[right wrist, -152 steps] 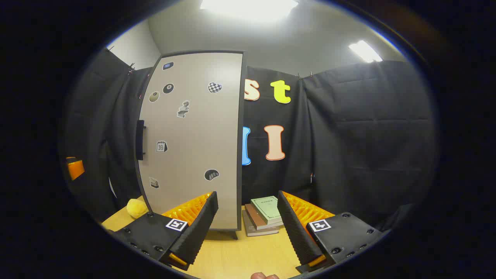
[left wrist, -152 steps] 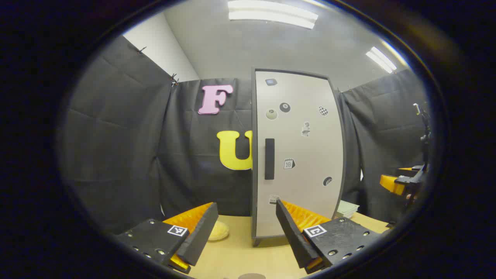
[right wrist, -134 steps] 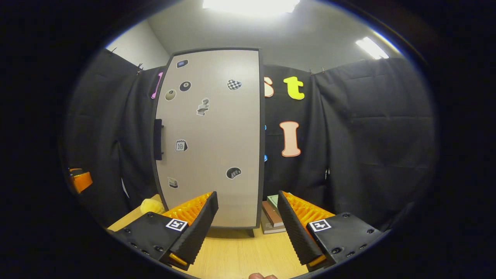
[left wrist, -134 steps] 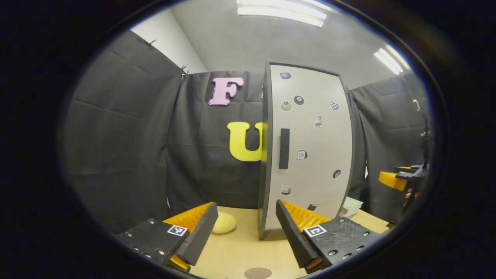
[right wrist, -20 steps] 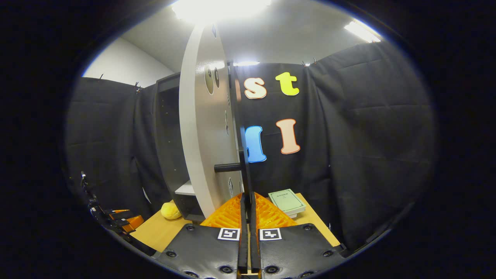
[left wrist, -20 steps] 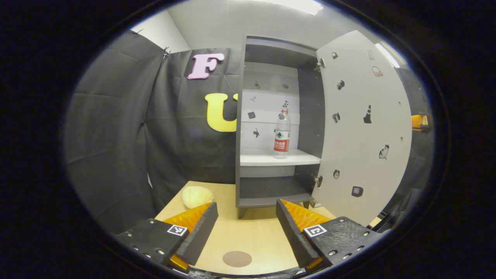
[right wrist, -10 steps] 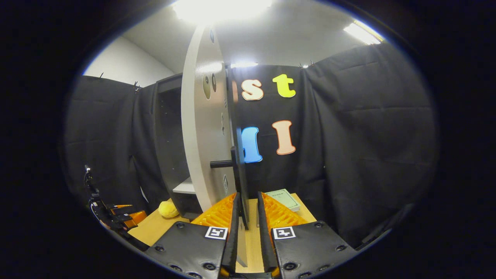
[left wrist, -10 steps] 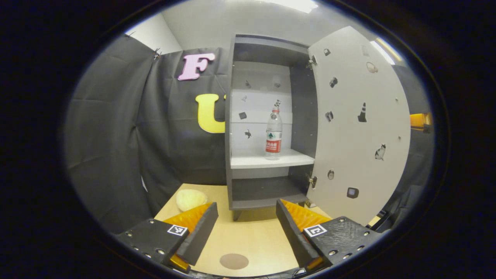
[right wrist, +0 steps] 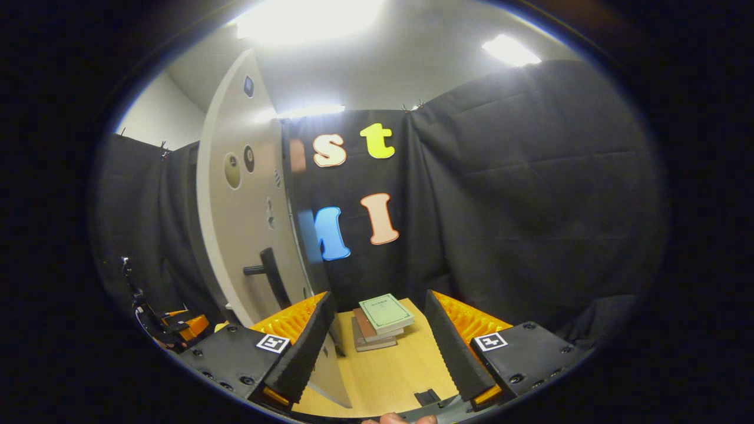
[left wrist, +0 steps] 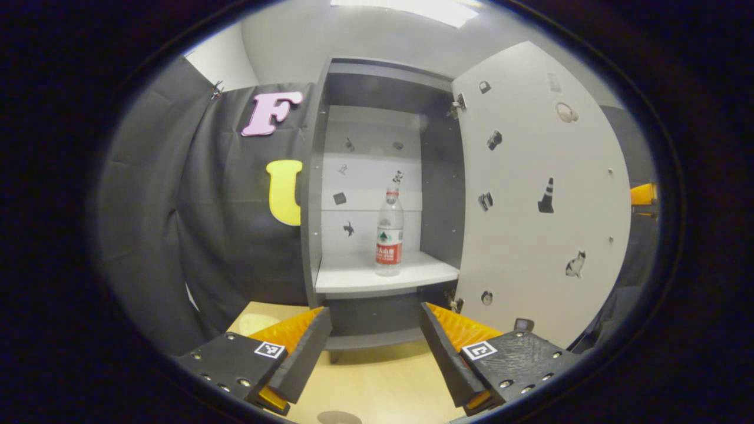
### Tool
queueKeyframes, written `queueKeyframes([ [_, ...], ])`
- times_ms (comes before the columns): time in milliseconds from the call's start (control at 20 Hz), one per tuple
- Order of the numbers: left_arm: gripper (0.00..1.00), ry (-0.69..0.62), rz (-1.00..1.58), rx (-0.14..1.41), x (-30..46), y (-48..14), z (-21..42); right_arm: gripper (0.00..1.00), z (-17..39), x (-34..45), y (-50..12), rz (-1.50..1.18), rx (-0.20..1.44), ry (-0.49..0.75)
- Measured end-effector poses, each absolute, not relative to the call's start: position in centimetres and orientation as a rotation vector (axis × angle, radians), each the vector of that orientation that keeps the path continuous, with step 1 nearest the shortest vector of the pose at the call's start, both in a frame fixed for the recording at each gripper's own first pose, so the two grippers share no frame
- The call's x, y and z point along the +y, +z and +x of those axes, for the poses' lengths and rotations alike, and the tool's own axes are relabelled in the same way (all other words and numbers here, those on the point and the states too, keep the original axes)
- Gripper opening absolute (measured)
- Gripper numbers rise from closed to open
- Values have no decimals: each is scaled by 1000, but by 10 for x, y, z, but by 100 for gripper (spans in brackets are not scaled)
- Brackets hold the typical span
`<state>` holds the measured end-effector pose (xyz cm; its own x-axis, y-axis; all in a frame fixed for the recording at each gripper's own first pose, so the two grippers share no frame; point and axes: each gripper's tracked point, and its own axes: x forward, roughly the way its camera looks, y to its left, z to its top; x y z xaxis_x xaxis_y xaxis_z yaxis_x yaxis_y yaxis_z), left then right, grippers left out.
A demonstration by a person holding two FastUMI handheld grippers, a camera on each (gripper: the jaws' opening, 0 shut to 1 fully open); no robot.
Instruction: Open the cabinet door with the right hand, grasp the bottle in the cabinet with the left hand and place it on the coaster, then close the cabinet door with the right hand.
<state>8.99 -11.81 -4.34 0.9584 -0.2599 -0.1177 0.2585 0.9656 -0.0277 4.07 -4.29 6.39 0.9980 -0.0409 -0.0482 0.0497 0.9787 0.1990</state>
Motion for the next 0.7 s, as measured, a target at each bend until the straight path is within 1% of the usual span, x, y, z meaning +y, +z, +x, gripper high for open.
queueKeyframes([
  [250, 89, -218, -30, 2, -128, 5, 159, 98, 88, -53, 56, 204, 74, -30],
  [300, 96, -201, -16, -7, -127, 10, 174, 98, 97, -54, 56, 197, 74, -25],
  [350, 89, -181, 2, -7, -126, 9, 189, 98, 104, -56, 55, 191, 75, -22],
  [650, 89, -222, -6, 23, -161, -12, 248, 98, 146, -56, 49, 195, 88, 19],
  [700, 93, -231, -13, 31, -166, -17, 256, 98, 149, -57, 47, 196, 91, 19],
])
